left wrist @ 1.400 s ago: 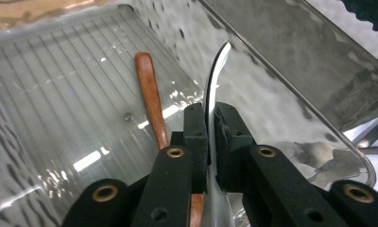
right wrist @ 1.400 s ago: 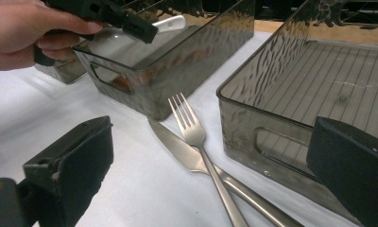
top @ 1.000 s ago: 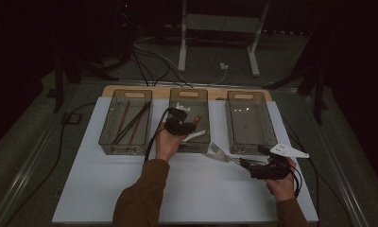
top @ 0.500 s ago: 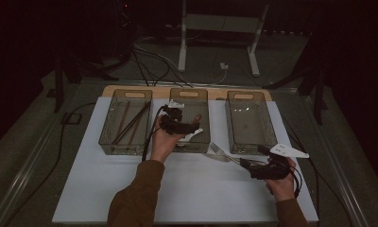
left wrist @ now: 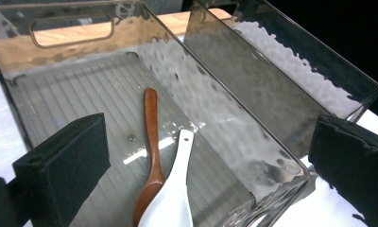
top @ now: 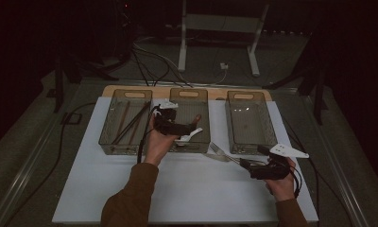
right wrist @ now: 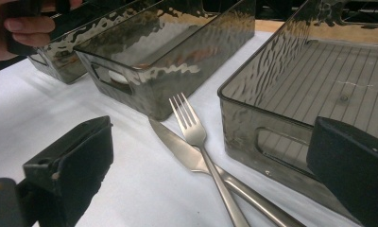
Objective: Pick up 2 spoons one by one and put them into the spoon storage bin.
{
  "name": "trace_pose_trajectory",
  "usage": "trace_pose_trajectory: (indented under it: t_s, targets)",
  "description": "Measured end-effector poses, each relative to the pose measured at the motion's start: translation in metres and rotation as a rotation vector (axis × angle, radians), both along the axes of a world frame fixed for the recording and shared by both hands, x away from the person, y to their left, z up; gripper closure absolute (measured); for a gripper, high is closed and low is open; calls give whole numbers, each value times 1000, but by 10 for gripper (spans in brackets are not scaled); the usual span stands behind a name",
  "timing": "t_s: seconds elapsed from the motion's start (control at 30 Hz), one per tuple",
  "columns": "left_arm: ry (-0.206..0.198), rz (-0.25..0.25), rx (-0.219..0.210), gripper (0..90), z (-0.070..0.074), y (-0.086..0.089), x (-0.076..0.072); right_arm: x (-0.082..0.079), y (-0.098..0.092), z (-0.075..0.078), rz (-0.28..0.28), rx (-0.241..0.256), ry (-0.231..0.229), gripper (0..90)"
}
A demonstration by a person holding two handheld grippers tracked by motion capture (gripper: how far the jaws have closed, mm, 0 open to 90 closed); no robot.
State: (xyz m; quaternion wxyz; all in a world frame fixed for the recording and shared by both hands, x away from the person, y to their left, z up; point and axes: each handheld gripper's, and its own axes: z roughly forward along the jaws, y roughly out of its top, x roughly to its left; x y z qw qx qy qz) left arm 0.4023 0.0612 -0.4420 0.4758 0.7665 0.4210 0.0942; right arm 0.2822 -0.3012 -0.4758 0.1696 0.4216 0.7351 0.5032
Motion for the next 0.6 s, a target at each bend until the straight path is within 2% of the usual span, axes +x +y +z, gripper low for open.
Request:
trace_pose_trajectory:
  t_s: [0.6]
  targets:
    - [-75,-5,-3,6,15,30,-30,0,0,0,-5,3,-2,17]
